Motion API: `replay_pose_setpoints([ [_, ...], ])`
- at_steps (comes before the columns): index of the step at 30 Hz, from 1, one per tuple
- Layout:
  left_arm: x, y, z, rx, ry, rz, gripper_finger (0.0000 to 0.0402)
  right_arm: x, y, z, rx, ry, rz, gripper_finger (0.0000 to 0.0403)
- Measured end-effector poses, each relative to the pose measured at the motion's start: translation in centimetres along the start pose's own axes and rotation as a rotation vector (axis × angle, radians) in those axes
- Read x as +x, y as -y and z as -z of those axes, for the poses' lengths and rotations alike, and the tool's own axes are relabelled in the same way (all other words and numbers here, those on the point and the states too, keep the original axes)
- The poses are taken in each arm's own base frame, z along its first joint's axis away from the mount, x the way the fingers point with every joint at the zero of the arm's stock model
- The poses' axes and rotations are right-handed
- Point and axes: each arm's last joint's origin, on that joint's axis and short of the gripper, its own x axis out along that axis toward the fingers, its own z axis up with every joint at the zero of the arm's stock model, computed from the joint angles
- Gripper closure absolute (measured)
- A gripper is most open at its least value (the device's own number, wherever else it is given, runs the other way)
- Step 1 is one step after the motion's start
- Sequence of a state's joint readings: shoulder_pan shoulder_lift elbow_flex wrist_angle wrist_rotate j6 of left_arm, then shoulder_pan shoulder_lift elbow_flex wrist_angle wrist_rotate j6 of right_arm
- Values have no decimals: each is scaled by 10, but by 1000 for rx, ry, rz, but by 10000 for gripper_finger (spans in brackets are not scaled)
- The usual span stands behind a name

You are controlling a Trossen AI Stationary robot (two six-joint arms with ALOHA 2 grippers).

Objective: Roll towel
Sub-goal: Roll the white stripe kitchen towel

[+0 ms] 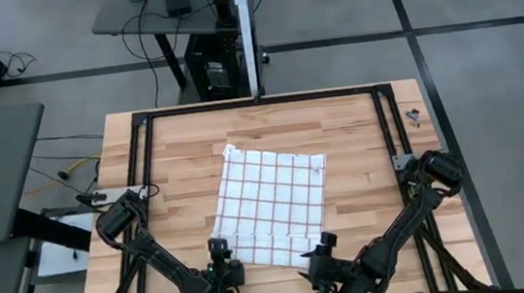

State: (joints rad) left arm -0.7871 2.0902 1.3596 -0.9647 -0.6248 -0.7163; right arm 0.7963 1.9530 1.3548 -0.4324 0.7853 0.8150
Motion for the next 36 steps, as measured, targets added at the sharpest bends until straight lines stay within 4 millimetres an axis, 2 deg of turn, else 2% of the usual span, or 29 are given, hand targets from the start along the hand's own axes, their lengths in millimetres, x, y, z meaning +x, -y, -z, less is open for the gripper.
replay_pose_setpoints([
  [5, 8, -4, 1, -5, -14, -14, 221, 1, 1, 0, -18, -7, 9, 200],
  [12, 10, -4, -1, -20, 3, -22, 221, 2, 6, 3, -216, -56, 19, 200],
  [15, 10, -4, -1, -23, 4, -23, 221, 7, 5, 4, -232, -57, 21, 200],
  [23, 11, -4, -1, -23, 3, -23, 221, 35, -3, 35, -290, -173, 3, 183],
  [36, 11, -4, -1, -13, 1, -21, 221, 56, -3, 54, -330, -207, 63, 182],
])
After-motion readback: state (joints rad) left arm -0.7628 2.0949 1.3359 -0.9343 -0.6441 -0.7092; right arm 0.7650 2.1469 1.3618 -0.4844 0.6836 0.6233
